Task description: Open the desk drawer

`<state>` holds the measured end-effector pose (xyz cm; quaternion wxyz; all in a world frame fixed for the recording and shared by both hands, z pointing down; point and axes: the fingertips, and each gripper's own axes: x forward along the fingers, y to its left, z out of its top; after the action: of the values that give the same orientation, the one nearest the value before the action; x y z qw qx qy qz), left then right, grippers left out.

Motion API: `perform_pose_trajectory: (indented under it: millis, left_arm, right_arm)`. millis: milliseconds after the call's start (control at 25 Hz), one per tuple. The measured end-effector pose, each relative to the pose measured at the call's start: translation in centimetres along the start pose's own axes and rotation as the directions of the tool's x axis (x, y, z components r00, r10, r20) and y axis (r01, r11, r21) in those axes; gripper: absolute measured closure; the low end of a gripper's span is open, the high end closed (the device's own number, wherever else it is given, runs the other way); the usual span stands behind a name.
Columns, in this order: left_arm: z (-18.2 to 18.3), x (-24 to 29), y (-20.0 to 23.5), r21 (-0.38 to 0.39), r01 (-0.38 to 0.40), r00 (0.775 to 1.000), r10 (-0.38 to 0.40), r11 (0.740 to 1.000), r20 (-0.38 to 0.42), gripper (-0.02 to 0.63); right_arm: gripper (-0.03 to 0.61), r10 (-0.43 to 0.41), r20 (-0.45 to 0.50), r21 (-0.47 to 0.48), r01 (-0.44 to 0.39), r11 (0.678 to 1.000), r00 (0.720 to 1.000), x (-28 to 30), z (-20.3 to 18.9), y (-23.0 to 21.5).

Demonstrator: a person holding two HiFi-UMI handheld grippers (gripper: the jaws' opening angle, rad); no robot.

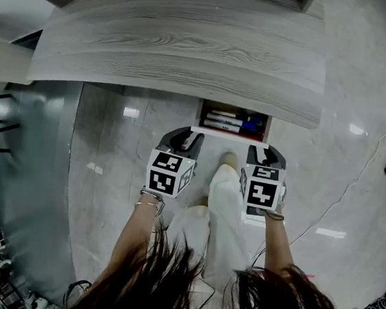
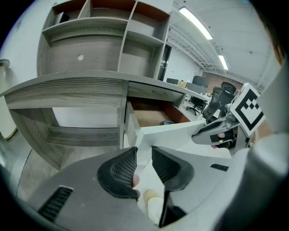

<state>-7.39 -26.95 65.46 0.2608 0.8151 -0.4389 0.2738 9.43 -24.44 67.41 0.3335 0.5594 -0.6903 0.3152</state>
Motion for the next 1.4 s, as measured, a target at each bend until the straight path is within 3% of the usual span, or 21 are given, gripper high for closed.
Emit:
perform_pose_trajectory:
  millis: [1400]
  left_arm:
    - [-4.6, 1.1, -0.4, -0.019, 0.006, 0.993, -0.008, 1.000, -0.114, 0.505]
  right_arm:
    - [0.463, 0.027, -0.119, -0.001, -0.028, 1.000, 0.993, 1.7, -3.8, 0.6]
